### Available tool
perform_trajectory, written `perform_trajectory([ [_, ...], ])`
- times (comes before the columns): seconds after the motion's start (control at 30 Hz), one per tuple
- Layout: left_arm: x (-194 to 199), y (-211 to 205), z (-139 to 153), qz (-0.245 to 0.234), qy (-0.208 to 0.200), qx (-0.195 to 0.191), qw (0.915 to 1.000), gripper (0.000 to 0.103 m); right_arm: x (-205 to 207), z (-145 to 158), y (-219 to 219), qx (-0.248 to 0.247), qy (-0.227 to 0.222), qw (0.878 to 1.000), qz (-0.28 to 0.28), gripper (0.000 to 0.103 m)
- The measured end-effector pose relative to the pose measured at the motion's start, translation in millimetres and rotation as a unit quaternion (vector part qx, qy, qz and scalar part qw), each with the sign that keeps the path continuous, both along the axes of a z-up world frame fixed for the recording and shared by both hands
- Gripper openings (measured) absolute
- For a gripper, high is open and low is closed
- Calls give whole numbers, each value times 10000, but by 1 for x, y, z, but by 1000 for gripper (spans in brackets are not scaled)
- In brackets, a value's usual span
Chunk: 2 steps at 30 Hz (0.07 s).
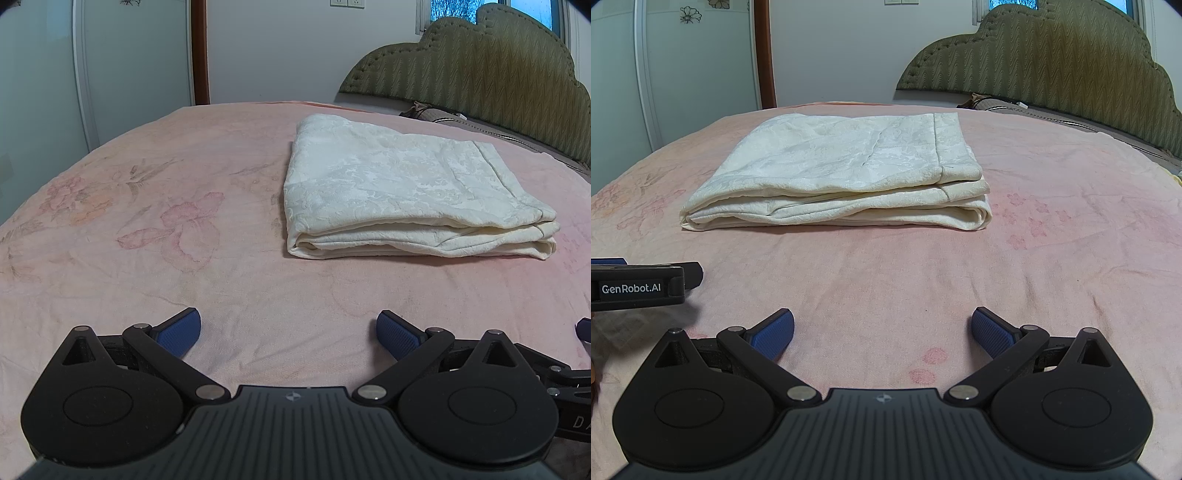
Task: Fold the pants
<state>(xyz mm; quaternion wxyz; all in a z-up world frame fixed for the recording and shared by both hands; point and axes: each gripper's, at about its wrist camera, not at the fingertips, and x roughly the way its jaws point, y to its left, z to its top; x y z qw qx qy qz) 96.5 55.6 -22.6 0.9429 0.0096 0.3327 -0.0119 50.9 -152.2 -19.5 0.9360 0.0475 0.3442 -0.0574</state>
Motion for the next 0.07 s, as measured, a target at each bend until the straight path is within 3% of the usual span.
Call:
perform_trajectory([
  [0.07,0,0,0,0,1,3,10000,103,0,0,0,0,0,10000,0,103],
])
